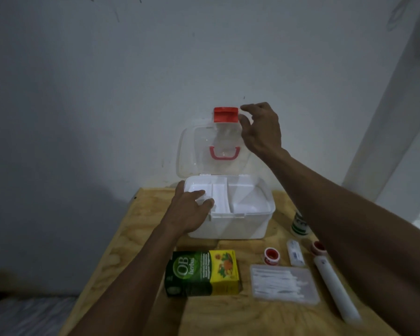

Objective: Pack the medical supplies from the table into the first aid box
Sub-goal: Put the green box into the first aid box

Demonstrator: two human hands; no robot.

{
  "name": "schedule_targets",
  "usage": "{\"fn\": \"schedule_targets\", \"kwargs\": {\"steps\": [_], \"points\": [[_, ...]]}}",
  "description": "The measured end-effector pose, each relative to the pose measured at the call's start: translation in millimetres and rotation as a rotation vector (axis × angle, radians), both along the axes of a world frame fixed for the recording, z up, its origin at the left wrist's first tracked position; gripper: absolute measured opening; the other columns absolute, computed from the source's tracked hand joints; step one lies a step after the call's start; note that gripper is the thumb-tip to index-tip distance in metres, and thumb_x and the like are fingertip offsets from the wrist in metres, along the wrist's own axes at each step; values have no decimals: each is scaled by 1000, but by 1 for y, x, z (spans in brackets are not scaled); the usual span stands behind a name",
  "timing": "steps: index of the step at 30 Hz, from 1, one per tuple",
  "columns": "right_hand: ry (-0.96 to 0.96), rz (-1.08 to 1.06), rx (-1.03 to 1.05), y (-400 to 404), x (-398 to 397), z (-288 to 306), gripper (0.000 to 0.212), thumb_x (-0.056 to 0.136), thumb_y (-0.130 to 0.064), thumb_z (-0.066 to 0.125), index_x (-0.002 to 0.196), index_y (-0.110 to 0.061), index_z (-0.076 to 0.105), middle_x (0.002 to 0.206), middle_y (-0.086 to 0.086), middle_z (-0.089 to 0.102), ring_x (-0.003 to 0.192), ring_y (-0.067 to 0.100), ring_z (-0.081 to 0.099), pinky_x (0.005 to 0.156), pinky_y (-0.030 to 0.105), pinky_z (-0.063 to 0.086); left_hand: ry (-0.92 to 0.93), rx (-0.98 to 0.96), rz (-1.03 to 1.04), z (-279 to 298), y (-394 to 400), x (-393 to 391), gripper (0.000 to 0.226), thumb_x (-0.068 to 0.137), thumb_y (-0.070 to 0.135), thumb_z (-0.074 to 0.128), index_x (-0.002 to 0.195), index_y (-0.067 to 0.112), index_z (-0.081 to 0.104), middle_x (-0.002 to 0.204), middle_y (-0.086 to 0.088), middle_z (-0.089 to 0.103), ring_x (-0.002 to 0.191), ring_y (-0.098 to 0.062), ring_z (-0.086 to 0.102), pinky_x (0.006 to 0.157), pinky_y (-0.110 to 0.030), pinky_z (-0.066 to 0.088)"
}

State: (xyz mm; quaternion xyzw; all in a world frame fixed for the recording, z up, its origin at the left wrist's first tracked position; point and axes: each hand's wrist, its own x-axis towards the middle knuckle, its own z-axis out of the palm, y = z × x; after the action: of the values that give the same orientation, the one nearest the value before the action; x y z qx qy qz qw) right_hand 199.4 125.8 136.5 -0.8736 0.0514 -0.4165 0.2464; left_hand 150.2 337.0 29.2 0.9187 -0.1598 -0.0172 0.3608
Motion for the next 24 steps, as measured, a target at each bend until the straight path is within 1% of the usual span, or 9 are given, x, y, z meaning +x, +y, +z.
{"fn": "schedule_targets", "kwargs": {"steps": [2,5,8,10,12,17,19,21,24], "points": [[-33,34,43,0,-20,-1,31,94,-30,59,121,-16,66,121,9,61,101,24,64,89,37,51,15,-3,10,1,0,1,53,92,47,56,136,19,56,160,-9,20,145,-23,26,115,-31,24],[-38,68,54,4,-58,-8,29,93,-30,62,118,-15,68,116,8,65,88,15,65,76,16,44,25,-5,27,3,-1,-2,51,91,46,58,133,18,59,157,-10,24,141,-25,33,115,-30,25],[-6,100,107,13,-105,-21,28,92,-30,64,117,-17,68,116,4,66,83,4,59,71,6,38,13,3,18,8,-3,-7,49,93,42,56,134,16,58,155,-12,31,144,-27,27,117,-35,24],[8,141,176,19,-137,-33,26,91,-29,66,115,-18,69,112,1,68,80,2,59,71,6,42,17,23,13,10,-4,-8,48,94,41,55,135,15,57,155,-13,32,144,-28,25,118,-36,22],[54,200,248,24,-166,-50,26,89,-29,68,114,-20,70,107,-2,70,81,-1,62,74,11,49,16,39,19,9,-3,-6,49,93,43,55,134,17,58,156,-14,29,144,-28,27,118,-36,23],[354,448,319,51,-211,-103,39,83,-42,72,119,-30,67,117,-11,67,95,-6,62,81,18,53,9,53,24,7,-2,-4,50,92,46,56,133,19,59,156,-14,28,142,-28,30,118,-37,24],[448,545,333,62,-216,-117,44,80,-44,74,121,-35,64,123,-14,63,102,-8,57,77,8,48,23,52,23,8,-2,-4,50,92,46,56,134,19,58,157,-13,26,142,-28,29,117,-35,22],[503,628,301,69,-214,-124,45,80,-44,74,123,-39,61,126,-16,60,106,-6,55,79,7,45,30,40,23,8,-2,-5,51,92,46,57,134,18,58,157,-11,25,142,-28,30,116,-35,22],[541,699,161,77,-204,-129,52,81,-43,73,130,-40,57,128,-14,60,112,0,55,91,19,48,44,29,20,8,-1,-5,52,91,46,57,135,17,57,156,-10,26,141,-27,30,116,-36,23]]}}
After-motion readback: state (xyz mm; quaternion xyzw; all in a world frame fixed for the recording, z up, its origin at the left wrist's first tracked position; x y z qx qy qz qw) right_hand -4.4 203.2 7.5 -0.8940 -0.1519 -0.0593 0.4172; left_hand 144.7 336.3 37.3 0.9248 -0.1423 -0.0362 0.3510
